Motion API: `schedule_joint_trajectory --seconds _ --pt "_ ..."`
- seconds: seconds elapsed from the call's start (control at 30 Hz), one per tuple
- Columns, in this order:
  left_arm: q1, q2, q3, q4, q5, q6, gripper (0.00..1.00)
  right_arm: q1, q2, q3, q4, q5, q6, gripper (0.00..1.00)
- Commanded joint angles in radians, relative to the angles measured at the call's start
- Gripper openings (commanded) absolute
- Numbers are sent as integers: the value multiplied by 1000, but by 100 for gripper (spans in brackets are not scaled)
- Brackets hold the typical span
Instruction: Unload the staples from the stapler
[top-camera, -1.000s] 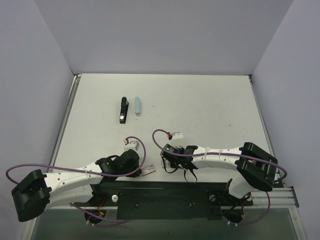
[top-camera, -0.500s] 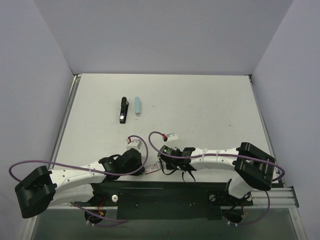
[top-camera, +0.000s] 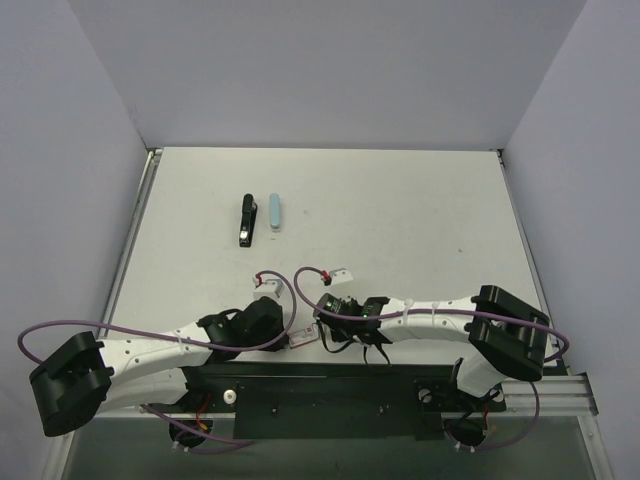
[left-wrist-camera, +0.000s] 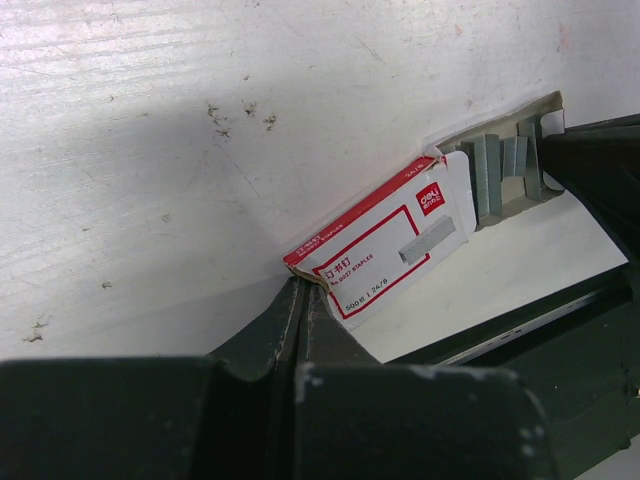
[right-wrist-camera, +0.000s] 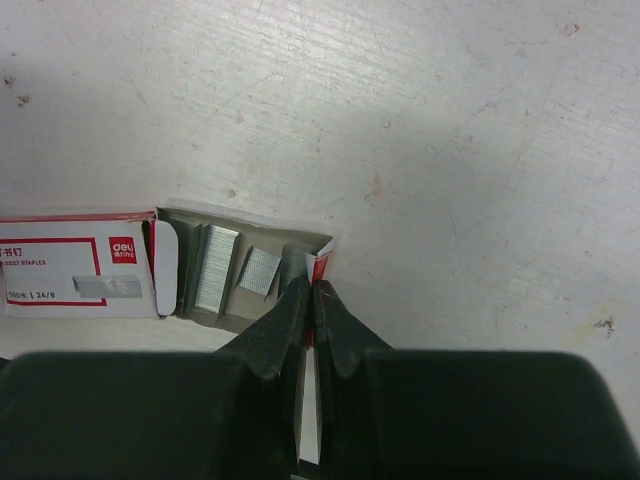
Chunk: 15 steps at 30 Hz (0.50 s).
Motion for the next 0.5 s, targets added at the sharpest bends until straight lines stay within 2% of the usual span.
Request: schedule_joint_trajectory --seconds 0.0,0.47 --pt "-6 17 -19 -12 -5 9 0 25 -6 -8 -28 -18 -9 0" --pt "-6 33 -17 -9 -11 9 0 74 -49 -59 -49 28 14 0"
